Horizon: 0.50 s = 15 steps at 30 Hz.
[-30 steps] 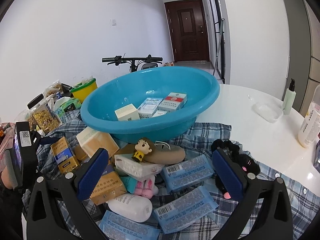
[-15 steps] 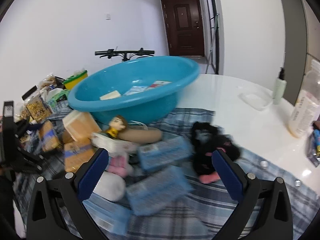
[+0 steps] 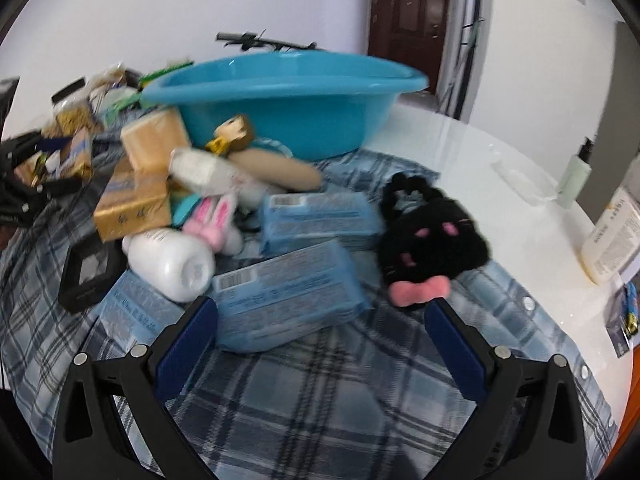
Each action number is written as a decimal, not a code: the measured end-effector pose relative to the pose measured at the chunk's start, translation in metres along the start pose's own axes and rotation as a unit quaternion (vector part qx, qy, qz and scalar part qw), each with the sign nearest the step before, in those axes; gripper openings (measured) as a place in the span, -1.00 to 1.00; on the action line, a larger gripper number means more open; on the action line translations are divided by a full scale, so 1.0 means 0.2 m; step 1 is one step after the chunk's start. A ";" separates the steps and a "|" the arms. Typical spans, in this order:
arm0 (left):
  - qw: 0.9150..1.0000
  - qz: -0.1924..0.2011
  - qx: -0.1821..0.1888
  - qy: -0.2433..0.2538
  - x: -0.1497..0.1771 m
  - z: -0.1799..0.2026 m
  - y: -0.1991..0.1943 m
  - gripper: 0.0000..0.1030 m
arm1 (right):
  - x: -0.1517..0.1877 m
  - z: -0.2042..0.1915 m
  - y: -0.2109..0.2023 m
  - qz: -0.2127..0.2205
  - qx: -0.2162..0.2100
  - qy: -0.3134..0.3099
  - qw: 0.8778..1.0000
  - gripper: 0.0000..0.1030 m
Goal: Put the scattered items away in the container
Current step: 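Grasp the gold-blue Liqun pack with the left tool while the right tool reaches the blue soap box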
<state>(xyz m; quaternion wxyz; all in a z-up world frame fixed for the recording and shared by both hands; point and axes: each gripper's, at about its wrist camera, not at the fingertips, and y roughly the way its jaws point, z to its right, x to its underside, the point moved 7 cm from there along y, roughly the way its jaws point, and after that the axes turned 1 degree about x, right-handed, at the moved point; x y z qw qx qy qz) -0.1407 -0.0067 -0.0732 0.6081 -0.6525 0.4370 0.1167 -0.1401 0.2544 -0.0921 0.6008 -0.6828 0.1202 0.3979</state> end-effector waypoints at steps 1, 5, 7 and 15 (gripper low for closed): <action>1.000 0.000 0.004 0.001 0.00 0.01 0.00 0.72 | 0.00 -0.01 0.00 0.000 -0.001 -0.004 1.000 1.00; 1.000 0.001 0.013 0.007 -0.01 0.04 0.01 0.72 | 0.01 -0.04 0.07 -0.028 -0.004 -0.025 0.999 1.00; 1.000 -0.002 0.013 0.008 -0.01 0.05 0.02 0.72 | 0.02 -0.05 0.12 -0.053 -0.005 -0.034 0.998 1.00; 1.000 -0.002 0.022 0.002 0.01 0.07 0.04 0.72 | 0.01 -0.06 0.11 -0.049 -0.020 -0.033 0.998 0.47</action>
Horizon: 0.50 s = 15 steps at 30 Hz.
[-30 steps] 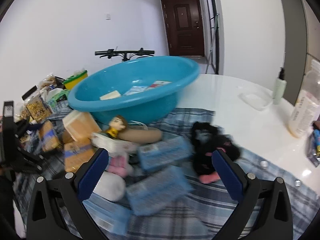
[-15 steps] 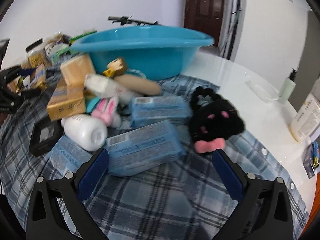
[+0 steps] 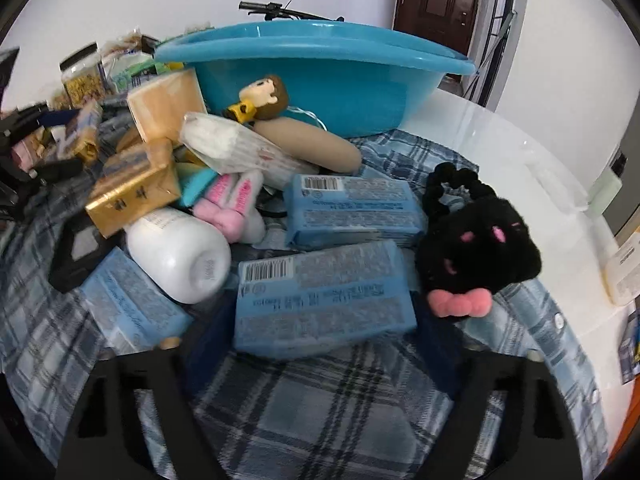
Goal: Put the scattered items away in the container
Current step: 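Grasp the gold-blue Liqun pack with the left tool while the right tool reaches the blue soap box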
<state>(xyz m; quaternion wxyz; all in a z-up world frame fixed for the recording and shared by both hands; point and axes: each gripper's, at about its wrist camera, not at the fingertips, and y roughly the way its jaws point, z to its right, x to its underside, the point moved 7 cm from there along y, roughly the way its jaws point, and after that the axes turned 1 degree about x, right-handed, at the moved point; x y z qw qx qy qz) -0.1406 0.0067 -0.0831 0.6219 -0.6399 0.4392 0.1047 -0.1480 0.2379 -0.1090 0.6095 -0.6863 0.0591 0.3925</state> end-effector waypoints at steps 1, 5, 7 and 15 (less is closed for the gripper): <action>1.000 0.000 0.000 0.001 0.00 0.00 0.00 0.72 | 0.00 0.00 0.00 0.001 0.006 -0.001 1.000 0.46; 1.000 -0.002 0.001 0.001 0.01 0.00 0.02 0.72 | 0.00 -0.02 -0.01 0.001 0.017 -0.004 1.000 0.37; 1.000 -0.002 0.001 0.000 0.01 0.00 0.02 0.72 | 0.00 -0.04 -0.02 0.002 0.025 -0.007 1.000 0.36; 1.000 0.008 0.000 -0.008 0.00 0.00 0.00 0.72 | -0.02 -0.03 -0.13 0.036 0.062 0.007 0.997 0.35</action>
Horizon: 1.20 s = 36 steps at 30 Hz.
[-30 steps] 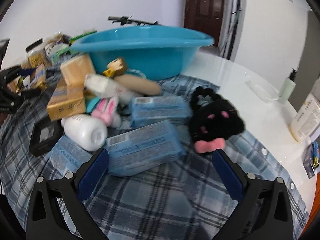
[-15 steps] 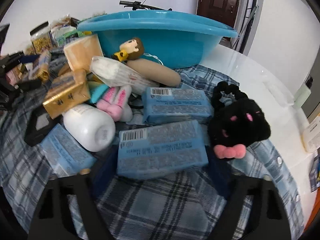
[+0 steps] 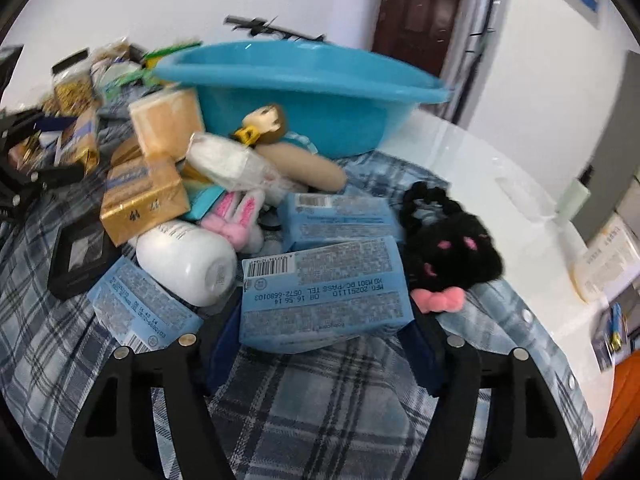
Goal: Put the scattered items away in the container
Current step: 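Grasp the gold-blue Liqun pack with the left tool while the right tool reaches the blue soap box, then lift the Liqun pack over the basin with the left tool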
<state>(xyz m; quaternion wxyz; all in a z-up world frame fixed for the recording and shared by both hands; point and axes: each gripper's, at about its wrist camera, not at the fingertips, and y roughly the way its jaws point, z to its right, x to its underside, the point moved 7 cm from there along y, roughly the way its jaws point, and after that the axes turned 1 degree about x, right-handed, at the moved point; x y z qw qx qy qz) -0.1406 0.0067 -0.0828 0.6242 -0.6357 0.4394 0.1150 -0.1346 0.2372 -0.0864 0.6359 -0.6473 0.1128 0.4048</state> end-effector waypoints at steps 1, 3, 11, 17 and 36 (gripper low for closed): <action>1.000 0.001 0.001 -0.001 0.00 0.00 0.00 0.72 | 0.00 0.00 -0.02 0.008 0.002 0.006 1.000 0.35; 1.000 0.002 0.003 -0.002 0.00 0.01 0.00 0.72 | 0.00 -0.01 -0.04 0.020 0.013 0.010 1.000 0.35; 1.000 0.019 0.006 -0.001 -0.02 0.04 -0.07 0.72 | 0.00 0.02 -0.09 0.042 0.022 0.034 0.998 0.35; 1.000 0.030 -0.001 -0.007 -0.08 0.04 -0.12 0.72 | 0.00 0.03 -0.11 0.057 0.015 0.045 0.997 0.35; 0.992 0.119 -0.027 -0.016 -0.64 0.07 -0.30 0.72 | 0.00 0.07 -0.13 0.071 -0.002 0.074 0.995 0.35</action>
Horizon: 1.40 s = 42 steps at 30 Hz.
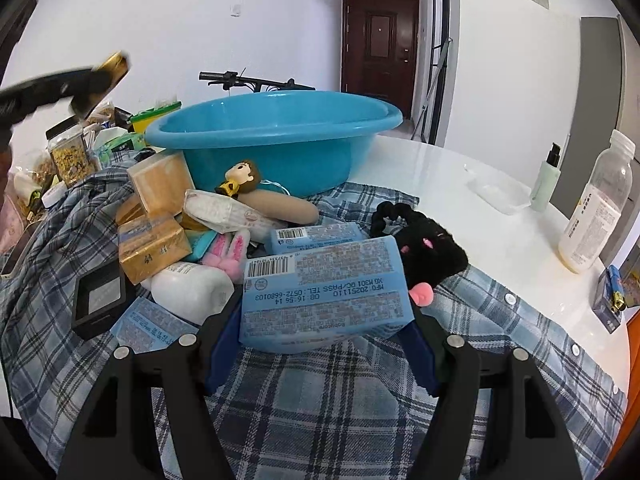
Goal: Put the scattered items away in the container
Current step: 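Lift the Liqun pack over the basin with the left tool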
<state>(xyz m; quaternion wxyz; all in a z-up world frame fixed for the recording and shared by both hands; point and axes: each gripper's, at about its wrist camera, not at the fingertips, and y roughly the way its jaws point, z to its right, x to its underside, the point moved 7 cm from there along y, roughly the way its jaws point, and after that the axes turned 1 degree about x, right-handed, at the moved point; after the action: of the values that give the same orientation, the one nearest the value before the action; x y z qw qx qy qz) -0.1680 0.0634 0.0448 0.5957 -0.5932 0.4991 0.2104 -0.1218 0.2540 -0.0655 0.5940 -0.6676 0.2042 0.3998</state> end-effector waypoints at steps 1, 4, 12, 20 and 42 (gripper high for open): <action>1.000 0.002 0.000 0.002 -0.03 0.00 0.01 0.73 | 0.00 0.00 0.00 0.000 0.000 0.000 1.000 0.35; 1.000 0.006 -0.006 -0.004 -0.10 -0.02 0.07 0.72 | 0.00 -0.01 0.00 -0.002 -0.001 -0.004 1.000 0.35; 0.998 0.003 -0.036 -0.044 -0.19 -0.12 0.26 0.72 | 0.00 -0.01 -0.01 0.002 -0.003 -0.003 1.000 0.35; 0.994 0.002 -0.052 -0.091 -0.14 -0.26 0.38 0.72 | 0.01 -0.01 0.00 -0.003 0.001 -0.008 1.000 0.35; 0.992 0.006 -0.009 -0.122 -0.05 -0.24 0.49 0.72 | 0.01 0.00 0.01 -0.008 0.028 -0.010 1.000 0.35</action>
<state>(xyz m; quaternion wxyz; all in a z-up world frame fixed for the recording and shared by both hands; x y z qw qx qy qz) -0.2704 0.0427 0.0141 0.6458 -0.5649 0.4244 0.2894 -0.1228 0.2534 -0.0681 0.6176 -0.6480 0.2039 0.3963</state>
